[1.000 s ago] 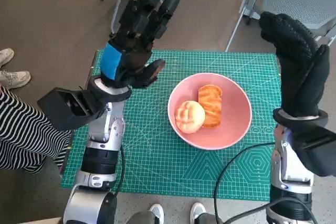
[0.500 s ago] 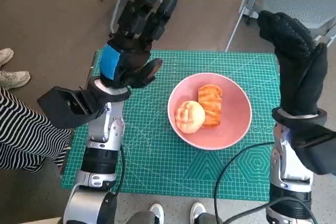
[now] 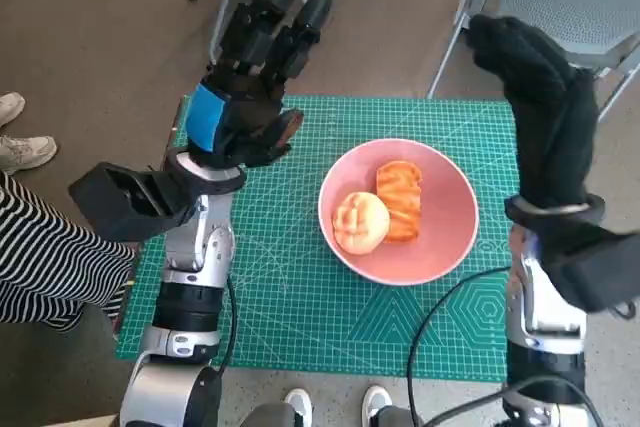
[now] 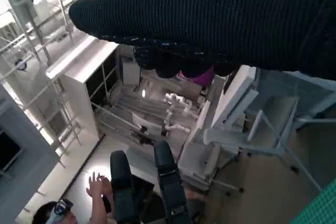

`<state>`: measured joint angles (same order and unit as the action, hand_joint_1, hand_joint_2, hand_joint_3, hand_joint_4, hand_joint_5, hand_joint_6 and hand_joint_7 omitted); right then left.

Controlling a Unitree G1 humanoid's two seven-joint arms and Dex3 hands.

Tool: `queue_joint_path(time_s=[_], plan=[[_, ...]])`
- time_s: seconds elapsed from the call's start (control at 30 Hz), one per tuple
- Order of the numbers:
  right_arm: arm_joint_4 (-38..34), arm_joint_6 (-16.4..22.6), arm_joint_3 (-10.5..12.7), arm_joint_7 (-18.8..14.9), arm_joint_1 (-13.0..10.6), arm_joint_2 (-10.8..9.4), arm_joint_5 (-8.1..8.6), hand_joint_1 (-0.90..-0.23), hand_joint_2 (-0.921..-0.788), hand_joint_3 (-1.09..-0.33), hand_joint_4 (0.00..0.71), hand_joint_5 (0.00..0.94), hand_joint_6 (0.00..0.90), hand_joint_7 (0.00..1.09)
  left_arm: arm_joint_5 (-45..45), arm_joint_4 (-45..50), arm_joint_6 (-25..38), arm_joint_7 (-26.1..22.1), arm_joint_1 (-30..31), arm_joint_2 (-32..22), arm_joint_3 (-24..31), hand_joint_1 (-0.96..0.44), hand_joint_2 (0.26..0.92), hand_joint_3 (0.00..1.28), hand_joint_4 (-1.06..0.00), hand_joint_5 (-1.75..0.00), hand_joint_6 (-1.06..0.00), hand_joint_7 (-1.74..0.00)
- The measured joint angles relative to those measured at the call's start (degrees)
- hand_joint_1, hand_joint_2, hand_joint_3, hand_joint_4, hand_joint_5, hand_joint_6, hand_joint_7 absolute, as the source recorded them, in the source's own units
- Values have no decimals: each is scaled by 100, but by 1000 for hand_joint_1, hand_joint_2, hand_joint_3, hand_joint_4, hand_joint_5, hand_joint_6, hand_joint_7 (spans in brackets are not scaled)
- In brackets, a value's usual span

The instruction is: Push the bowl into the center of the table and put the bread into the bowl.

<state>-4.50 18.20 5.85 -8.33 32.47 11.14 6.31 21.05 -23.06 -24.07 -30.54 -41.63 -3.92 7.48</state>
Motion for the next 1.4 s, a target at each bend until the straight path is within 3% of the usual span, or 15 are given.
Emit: queue_joint_path(time_s=[0.5, 0.63, 0.97, 1.4], plan=[[-308, 97, -60, -17, 107, 0, 9, -797, -921, -690, 198, 0, 78, 544, -30, 64, 0, 6, 113, -71, 11, -656, 921, 425, -145, -26, 1, -431], [-356, 101, -63, -75, 138, 0, 28, -794, -921, -695, 196, 0, 94, 557, -12, 84, 1, -90, 153, -113, 15, -637, 921, 380, -119, -12, 1, -297], [-367, 80, -10, -154, 144, 0, 78, -804, -921, -678, 207, 6, 124, 578, -10, 154, 0, -234, 358, -271, 51, -631, 921, 349, -95, -1, 1, -190], [-346, 108, -32, -216, 153, -130, 245, -800, -921, -675, 234, 16, 136, 585, -62, 315, -109, 16, 518, -275, 127, -640, 921, 298, -127, -11, -11, -304]])
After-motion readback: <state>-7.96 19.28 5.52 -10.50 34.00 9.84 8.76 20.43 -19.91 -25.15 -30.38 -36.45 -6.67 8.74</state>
